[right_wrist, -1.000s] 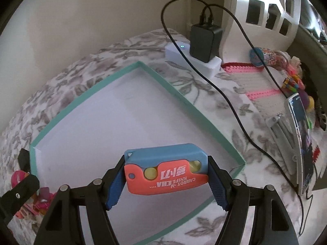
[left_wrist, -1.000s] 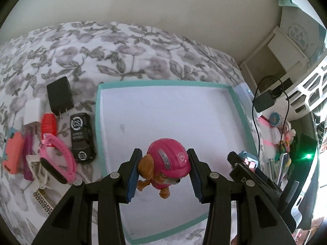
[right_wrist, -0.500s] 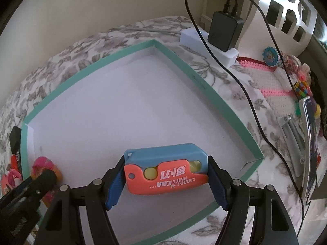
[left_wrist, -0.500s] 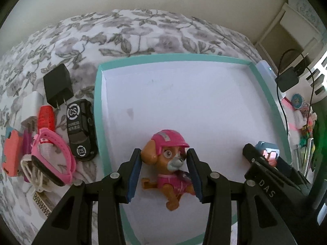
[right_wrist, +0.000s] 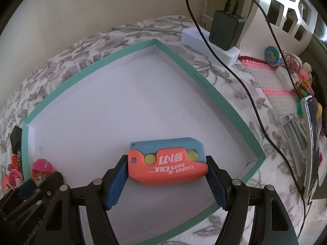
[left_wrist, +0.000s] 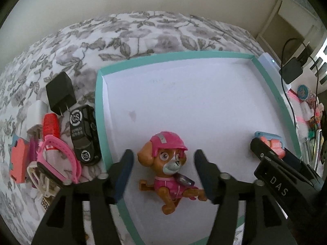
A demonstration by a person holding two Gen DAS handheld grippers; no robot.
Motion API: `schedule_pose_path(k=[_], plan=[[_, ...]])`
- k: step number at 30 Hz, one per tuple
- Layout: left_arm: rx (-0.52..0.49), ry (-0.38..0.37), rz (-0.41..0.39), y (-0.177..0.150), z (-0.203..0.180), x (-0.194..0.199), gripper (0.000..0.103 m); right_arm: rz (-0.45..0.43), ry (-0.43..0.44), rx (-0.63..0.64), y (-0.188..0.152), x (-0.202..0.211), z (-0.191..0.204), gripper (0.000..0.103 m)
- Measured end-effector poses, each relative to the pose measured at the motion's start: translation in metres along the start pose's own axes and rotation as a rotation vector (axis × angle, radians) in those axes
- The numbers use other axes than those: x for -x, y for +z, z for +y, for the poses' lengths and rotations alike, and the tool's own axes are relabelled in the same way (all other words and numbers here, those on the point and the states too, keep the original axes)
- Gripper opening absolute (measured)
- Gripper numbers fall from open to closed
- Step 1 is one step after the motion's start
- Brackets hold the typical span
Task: Organize rigid objects
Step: 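Carry the puppy and knife toy into the teal tray and release both, then move both open tools back toward the pile of items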
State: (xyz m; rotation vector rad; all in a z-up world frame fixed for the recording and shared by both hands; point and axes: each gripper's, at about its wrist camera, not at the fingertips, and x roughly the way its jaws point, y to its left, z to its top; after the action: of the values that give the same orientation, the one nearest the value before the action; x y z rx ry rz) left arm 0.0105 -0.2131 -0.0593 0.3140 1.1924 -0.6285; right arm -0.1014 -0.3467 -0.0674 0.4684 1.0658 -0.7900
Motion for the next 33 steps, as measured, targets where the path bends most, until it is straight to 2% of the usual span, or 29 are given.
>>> schedule_pose_path(k=[6, 8, 9, 11, 21, 25, 30, 31, 32, 33], plan=[[0.003, 0.015, -0.058, 0.005, 0.001, 0.025, 0.072, -0.079, 0.021, 0.015, 0.008, 0.022, 0.007, 0.076], [0.005, 0.040, -0.067, 0.007, 0.004, 0.032, 0.078, -0.103, 0.030, 0.023, 0.010, 0.028, 0.010, 0.076], [0.011, 0.054, -0.070, 0.008, 0.007, 0.035, 0.085, -0.115, 0.033, 0.028, 0.010, 0.031, 0.012, 0.076], [0.030, 0.076, -0.080, 0.009, 0.014, 0.041, 0.086, -0.131, 0.040, 0.038, 0.011, 0.035, 0.015, 0.076], [0.107, 0.160, -0.110, 0.009, 0.056, 0.054, 0.092, -0.137, 0.062, 0.111, 0.005, 0.037, 0.033, 0.076], [0.157, 0.166, -0.098, 0.005, 0.073, 0.051, 0.092, -0.155, 0.085, 0.145, 0.001, 0.040, 0.042, 0.085], [0.203, 0.162, -0.101, 0.003, 0.087, 0.053, 0.092, -0.154, 0.108, 0.189, -0.003, 0.040, 0.054, 0.086], [0.208, 0.161, -0.101, 0.003, 0.088, 0.054, 0.092, -0.152, 0.109, 0.193, -0.003, 0.040, 0.056, 0.092], [0.213, 0.160, -0.101, 0.003, 0.090, 0.054, 0.093, -0.150, 0.111, 0.199, -0.004, 0.039, 0.058, 0.103], [0.218, 0.158, -0.103, 0.003, 0.092, 0.055, 0.093, -0.155, 0.114, 0.205, -0.005, 0.040, 0.059, 0.103]])
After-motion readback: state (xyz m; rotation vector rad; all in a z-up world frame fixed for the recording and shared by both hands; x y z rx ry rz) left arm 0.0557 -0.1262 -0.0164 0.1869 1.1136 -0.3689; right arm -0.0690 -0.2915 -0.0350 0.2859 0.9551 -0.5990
